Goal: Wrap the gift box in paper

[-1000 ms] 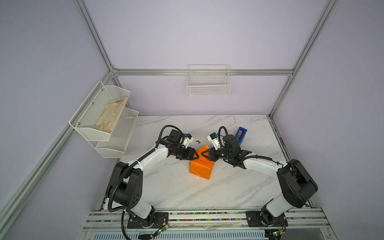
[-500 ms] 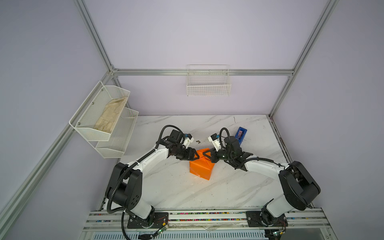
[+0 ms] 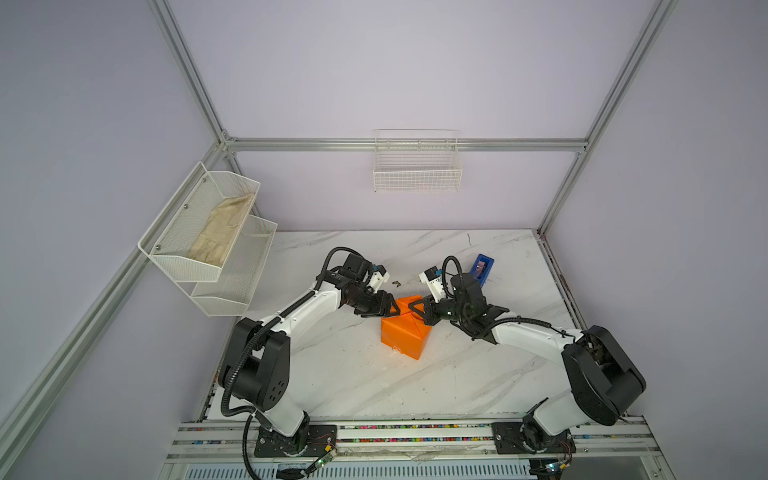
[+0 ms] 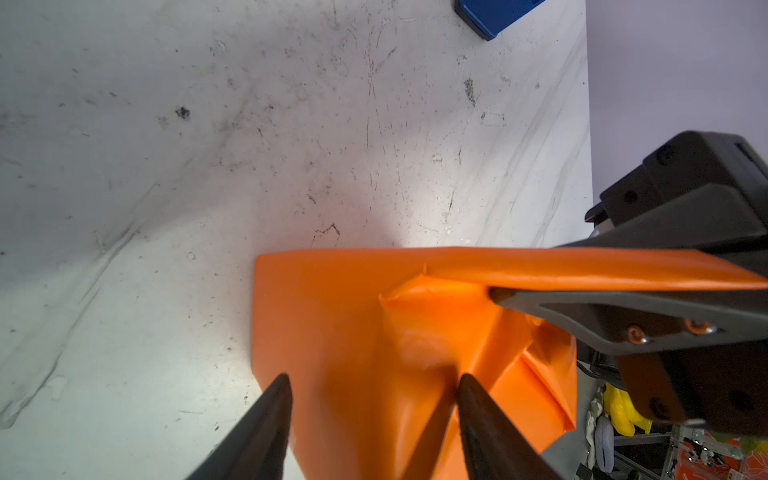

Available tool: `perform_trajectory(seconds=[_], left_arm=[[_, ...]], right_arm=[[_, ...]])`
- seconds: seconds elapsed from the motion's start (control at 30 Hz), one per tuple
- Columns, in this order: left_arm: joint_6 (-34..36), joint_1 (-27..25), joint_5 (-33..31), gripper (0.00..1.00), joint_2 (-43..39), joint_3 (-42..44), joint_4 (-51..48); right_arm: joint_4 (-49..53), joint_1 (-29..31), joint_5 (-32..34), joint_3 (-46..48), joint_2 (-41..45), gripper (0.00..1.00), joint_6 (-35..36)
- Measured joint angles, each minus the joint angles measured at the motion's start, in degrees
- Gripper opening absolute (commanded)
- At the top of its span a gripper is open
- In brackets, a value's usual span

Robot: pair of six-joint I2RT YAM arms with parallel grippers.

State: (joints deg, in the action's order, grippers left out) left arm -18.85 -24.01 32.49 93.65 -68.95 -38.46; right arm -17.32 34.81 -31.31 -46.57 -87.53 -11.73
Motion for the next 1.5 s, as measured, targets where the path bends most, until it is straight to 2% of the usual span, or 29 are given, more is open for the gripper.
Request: perform_trajectory(seconds=[0.27, 0.47, 0.57, 0.63, 0.8, 1.03, 1.1, 1.2, 1.27, 1.33, 1.5], left_arm=[[-1.90, 0.00, -0.35, 0.57, 0.26, 0.00, 1.95], [-3.30, 0.33, -1.81, 0.48, 0.26, 0.00, 3.93], [-3.96, 0.79, -2.03, 0.48, 0.35, 0.00, 4.85], [-4.37, 1.05, -2.23, 0.53, 0.48, 0.00, 5.22], [-5.53, 1.49, -2.40, 0.53, 1.29, 0.00, 6.93], [-6.69, 1.49, -1.36, 0.31, 1.97, 0.00, 9.22], [-6.82, 1.49, -1.29, 0.29, 1.97, 0.00, 9.70], [-6.99, 1.49, -1.27, 0.33, 1.97, 0.00, 9.92], [-7.02, 1.49, -1.86, 0.45, 1.92, -0.04, 9.66], [-6.84, 1.51, -3.23, 0.51, 1.66, -0.20, 8.68], [-6.54, 1.51, -7.10, 0.54, -1.99, -0.39, 3.96]], right_arm=[[-0.04, 0.00, 0.00, 0.00, 0.00, 0.00, -0.02], [-0.02, 0.00, 0.00, 0.00, 0.00, 0.00, 0.02], [-0.02, 0.00, -0.02, 0.00, 0.00, 0.00, 0.00], [-0.02, 0.00, -0.02, 0.00, 0.00, 0.00, 0.02], [0.02, 0.00, -0.02, 0.00, 0.00, 0.00, 0.02], [0.13, -0.02, 0.04, 0.00, 0.00, 0.00, 0.04], [0.13, -0.04, 0.02, 0.00, 0.00, 0.00, 0.04], [0.13, -0.02, 0.28, 0.00, 0.00, 0.00, 0.00], [0.24, 0.09, 0.85, 0.00, 0.17, 0.00, 0.00], [0.70, 0.61, 2.36, 0.15, 0.90, 0.00, -0.17], [1.55, 3.02, 9.79, 1.27, 4.15, 0.00, -0.35]])
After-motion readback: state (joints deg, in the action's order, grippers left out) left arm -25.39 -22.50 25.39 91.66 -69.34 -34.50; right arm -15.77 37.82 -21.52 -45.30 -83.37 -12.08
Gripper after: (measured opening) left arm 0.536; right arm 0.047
